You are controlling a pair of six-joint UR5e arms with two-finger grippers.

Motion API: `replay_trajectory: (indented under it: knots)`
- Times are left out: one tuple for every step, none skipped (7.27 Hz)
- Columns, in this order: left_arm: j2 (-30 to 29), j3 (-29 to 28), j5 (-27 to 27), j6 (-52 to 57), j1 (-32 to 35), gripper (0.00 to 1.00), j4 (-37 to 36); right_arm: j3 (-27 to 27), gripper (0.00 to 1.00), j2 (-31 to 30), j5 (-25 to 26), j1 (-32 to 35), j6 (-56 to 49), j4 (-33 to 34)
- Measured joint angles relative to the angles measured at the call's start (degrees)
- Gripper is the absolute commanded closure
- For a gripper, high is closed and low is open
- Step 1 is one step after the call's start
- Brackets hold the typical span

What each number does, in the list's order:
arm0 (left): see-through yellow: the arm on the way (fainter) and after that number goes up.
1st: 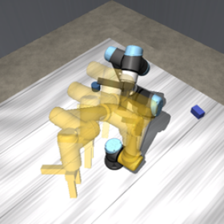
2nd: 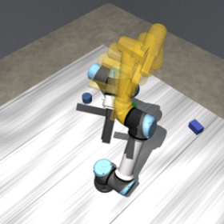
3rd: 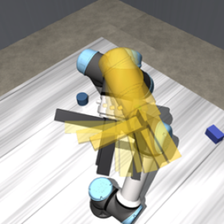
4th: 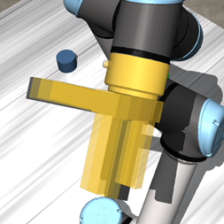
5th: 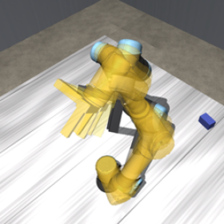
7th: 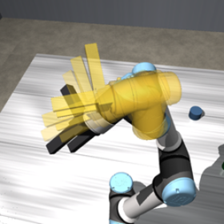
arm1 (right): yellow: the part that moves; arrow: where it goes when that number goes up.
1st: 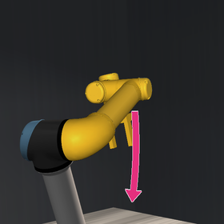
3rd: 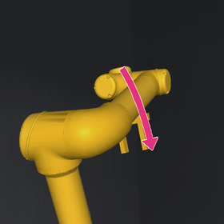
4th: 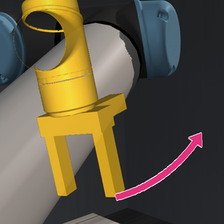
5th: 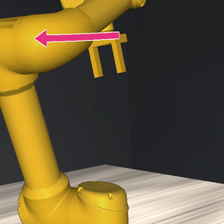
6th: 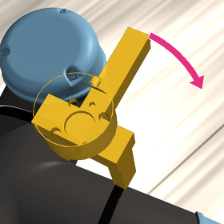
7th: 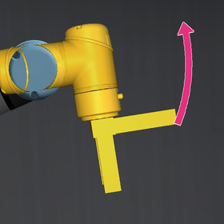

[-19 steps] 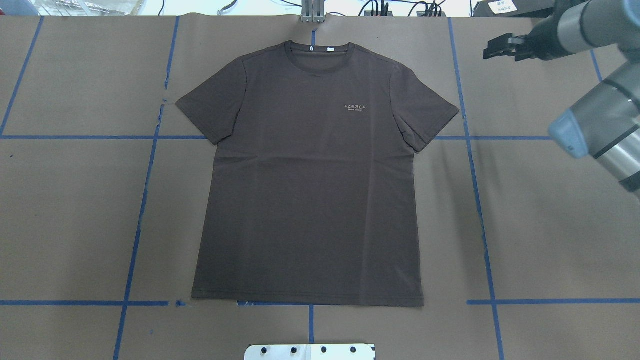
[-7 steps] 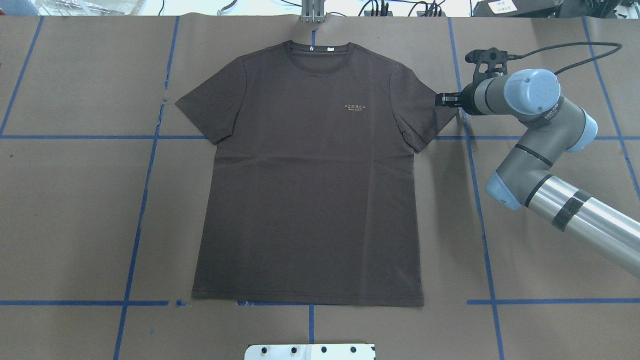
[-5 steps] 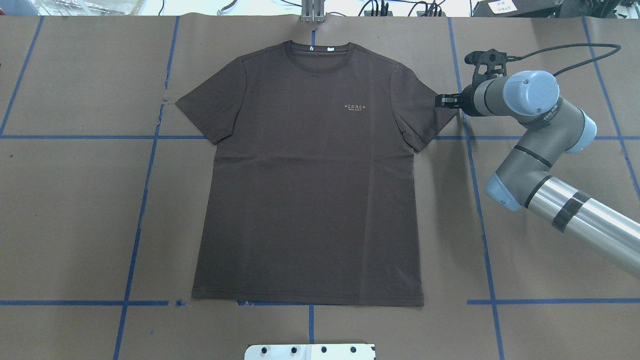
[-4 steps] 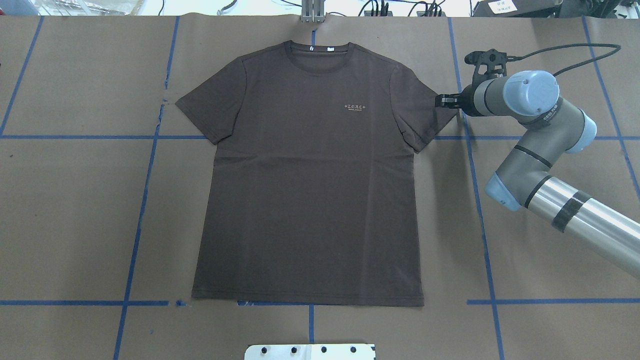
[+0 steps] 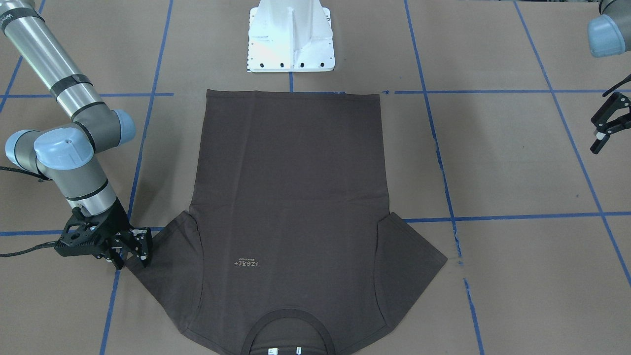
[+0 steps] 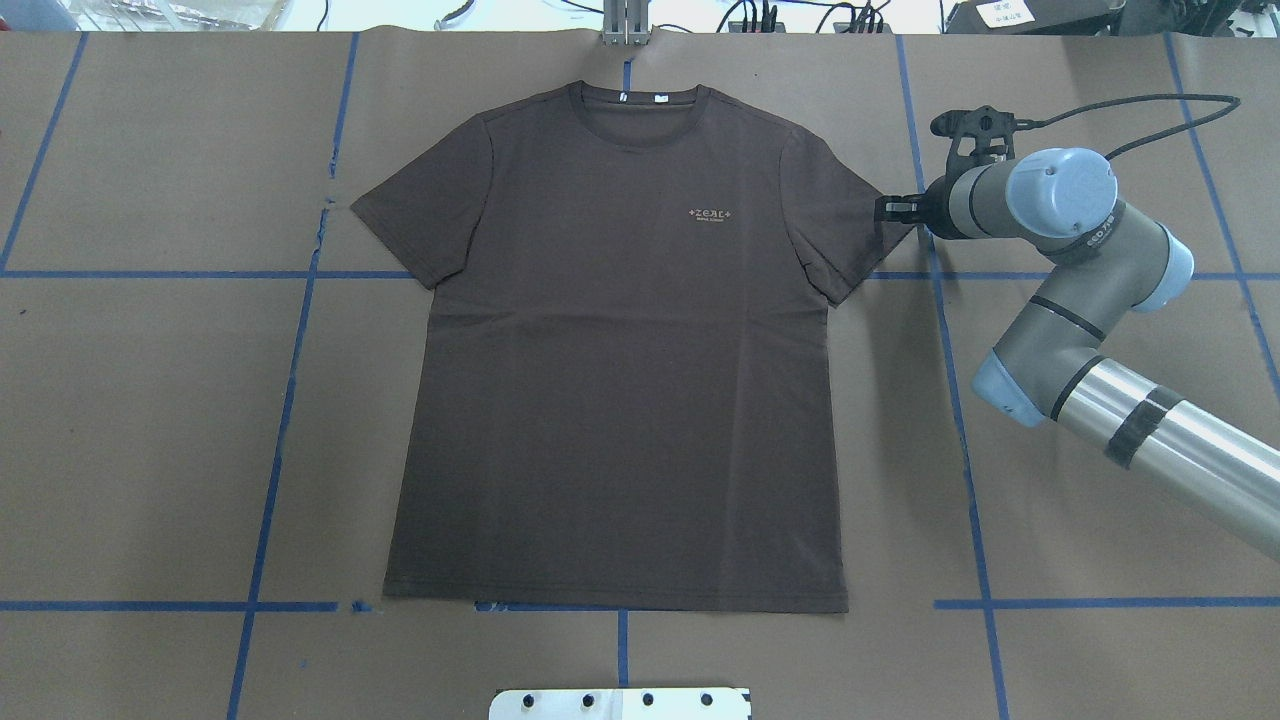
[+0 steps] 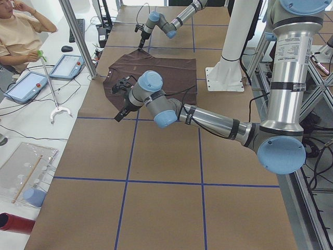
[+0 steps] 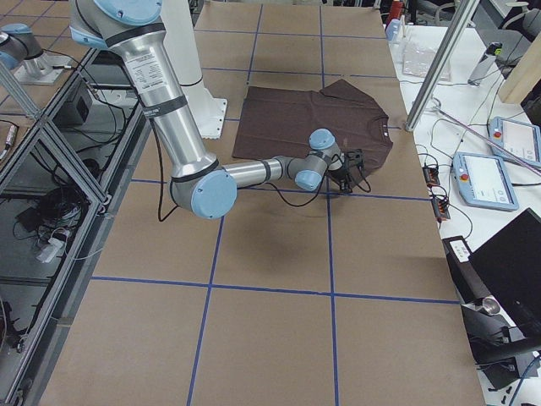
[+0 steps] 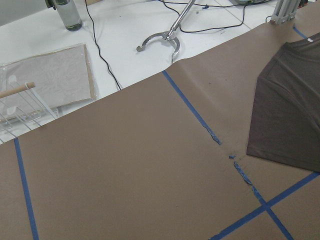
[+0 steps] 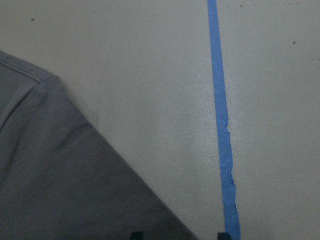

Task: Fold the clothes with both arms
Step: 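Move the right gripper down to the sleeve nearest it, then fold the sleeve nearest the right gripper inward onto the shirt body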

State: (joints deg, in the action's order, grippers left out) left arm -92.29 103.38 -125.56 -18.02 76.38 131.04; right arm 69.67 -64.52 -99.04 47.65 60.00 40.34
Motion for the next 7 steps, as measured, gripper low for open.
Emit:
replay_trajectory:
  knots:
    - [0.0, 0.0, 0.0, 0.0, 0.0, 0.0, 0.0, 0.0, 1.0, 0.2, 0.0, 0.0, 0.0, 0.0]
    - [0.0, 0.0, 0.0, 0.0, 0.0, 0.0, 0.0, 0.1, 1.0, 0.6, 0.0, 0.0, 0.1, 0.0]
    - [0.0, 0.0, 0.0, 0.0, 0.0, 0.0, 0.0, 0.3, 1.0, 1.3, -0.1, 0.0, 0.1, 0.3]
    - [0.0, 0.0, 0.0, 0.0, 0.0, 0.0, 0.0, 0.7, 1.0, 2.2, -0.2, 0.1, 0.1, 1.5]
    - [0.0, -0.1, 0.0, 0.0, 0.0, 0.0, 0.0, 1.8, 1.0, 3.6, -0.2, 0.1, 0.2, 4.4]
    - [0.0, -0.2, 0.0, 0.0, 0.0, 0.0, 0.0, 3.5, 1.0, 5.4, -0.1, -0.1, 0.9, 8.7]
    - [0.0, -0.2, 0.0, 0.0, 0.0, 0.0, 0.0, 4.7, 1.0, 7.6, 0.9, -1.0, 2.8, 12.2]
